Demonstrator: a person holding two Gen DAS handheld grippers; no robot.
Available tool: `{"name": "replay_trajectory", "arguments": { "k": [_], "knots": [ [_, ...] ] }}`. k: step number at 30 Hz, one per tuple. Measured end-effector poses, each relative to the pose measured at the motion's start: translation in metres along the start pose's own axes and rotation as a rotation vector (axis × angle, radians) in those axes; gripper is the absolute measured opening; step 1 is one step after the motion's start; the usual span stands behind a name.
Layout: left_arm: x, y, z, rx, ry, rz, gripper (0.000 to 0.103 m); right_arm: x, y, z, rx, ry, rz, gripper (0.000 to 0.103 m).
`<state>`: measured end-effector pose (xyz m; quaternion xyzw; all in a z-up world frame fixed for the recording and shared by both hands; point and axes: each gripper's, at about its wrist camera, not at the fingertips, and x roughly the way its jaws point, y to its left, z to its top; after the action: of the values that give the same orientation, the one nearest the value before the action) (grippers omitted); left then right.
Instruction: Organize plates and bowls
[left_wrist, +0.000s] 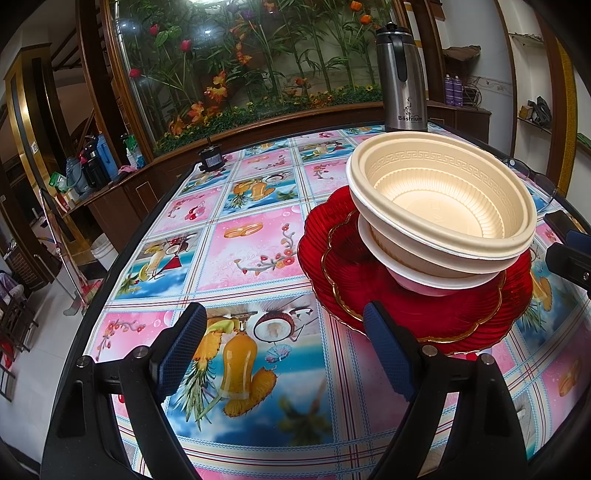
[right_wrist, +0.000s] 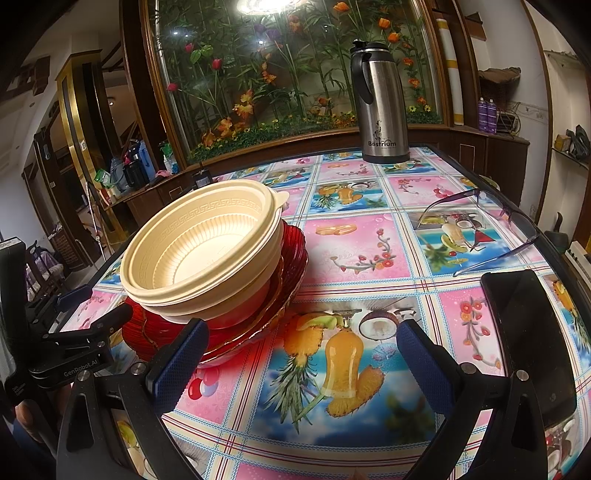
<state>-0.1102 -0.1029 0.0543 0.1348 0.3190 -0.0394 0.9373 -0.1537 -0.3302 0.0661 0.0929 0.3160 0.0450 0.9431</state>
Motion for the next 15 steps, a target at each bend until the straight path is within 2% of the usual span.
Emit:
{"name": "replay_trajectory", "arguments": {
  "k": [15],
  "knots": [
    [-0.0004, -0.0056, -0.0005, 0.007, 0.008, -0.006, 0.088, -0.0002, 0.0039, -0.0018, -0.001, 0.005, 0.001, 0.102]
  ]
}}
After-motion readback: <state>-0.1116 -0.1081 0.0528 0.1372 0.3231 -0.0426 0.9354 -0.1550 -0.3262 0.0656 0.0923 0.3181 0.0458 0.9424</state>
